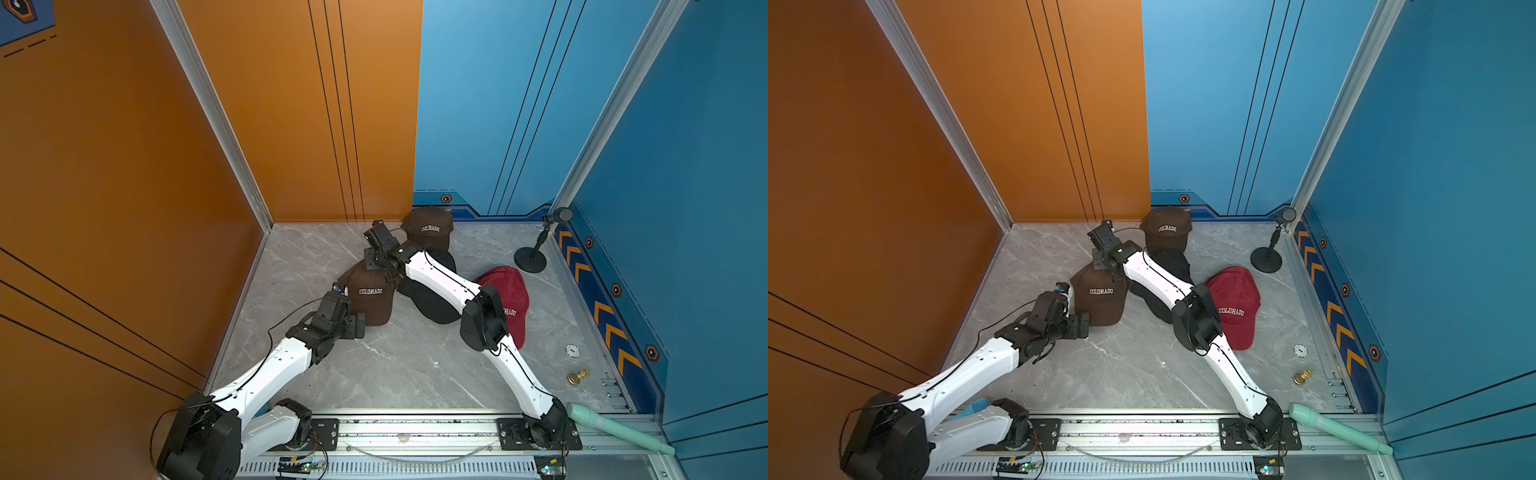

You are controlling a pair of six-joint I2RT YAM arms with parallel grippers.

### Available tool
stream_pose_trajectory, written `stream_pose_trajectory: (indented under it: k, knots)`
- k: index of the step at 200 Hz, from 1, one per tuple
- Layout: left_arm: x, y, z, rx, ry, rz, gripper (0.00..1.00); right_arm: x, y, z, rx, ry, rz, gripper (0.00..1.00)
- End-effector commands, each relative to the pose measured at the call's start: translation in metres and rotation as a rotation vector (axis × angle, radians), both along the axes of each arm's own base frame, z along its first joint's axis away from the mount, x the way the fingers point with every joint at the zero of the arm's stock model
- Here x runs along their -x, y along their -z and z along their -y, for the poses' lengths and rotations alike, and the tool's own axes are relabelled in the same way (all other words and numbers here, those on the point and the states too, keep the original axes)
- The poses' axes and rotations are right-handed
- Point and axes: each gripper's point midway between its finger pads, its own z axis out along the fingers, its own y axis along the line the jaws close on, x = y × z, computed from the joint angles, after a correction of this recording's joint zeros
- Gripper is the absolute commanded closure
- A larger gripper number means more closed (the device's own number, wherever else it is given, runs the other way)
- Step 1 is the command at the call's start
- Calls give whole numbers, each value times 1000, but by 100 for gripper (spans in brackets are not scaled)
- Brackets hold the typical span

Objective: Stack the baseball caps by color
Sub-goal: Place the baseball cap on the baseball cap.

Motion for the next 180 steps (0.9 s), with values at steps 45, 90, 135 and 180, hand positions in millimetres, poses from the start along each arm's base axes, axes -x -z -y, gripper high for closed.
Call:
stream_pose_trajectory:
  k: [45,90,135,180]
  knots:
    - [-3,-2,9,17,34,-3,2,9,-79,15,-57,38,89,84]
    - [-4,0,12,26,40,-9,2,14,-103,23,-106,50,79,85]
    - [-4,1,16,40,50,-19,2,8,-106,31,-139,96,68,90]
    - [-4,3,18,47,57,-27,2,-9,-97,32,-269,220,48,93]
